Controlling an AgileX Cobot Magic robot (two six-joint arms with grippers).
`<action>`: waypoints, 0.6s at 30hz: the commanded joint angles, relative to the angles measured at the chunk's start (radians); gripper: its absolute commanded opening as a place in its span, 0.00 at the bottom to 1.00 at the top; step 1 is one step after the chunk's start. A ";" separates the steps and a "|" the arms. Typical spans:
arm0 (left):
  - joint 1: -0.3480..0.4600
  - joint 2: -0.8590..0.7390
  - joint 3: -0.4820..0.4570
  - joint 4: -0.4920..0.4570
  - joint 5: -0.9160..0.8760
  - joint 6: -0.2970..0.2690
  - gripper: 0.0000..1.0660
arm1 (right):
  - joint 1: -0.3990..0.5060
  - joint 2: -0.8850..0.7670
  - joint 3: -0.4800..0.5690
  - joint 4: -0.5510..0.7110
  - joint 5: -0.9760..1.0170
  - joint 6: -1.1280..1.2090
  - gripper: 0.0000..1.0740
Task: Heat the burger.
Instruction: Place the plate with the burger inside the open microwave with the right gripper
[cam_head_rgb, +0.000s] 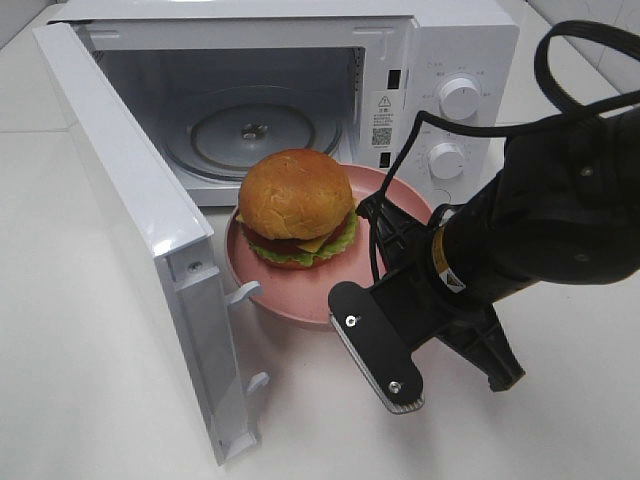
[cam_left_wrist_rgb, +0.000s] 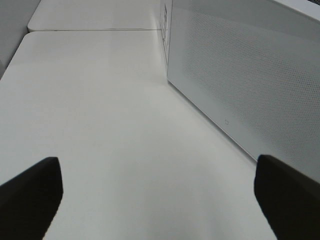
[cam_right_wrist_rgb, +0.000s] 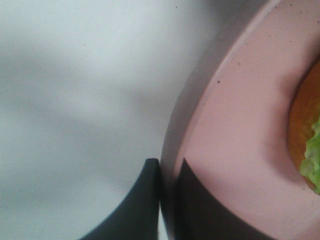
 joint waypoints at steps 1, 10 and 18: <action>0.000 -0.014 0.002 0.004 0.002 -0.003 0.90 | 0.003 0.002 -0.039 -0.003 -0.035 -0.016 0.00; 0.000 -0.014 0.002 0.004 0.002 -0.003 0.90 | -0.001 0.040 -0.132 0.157 -0.004 -0.190 0.00; 0.000 -0.014 0.002 0.004 0.002 -0.003 0.90 | -0.012 0.075 -0.192 0.189 0.037 -0.221 0.00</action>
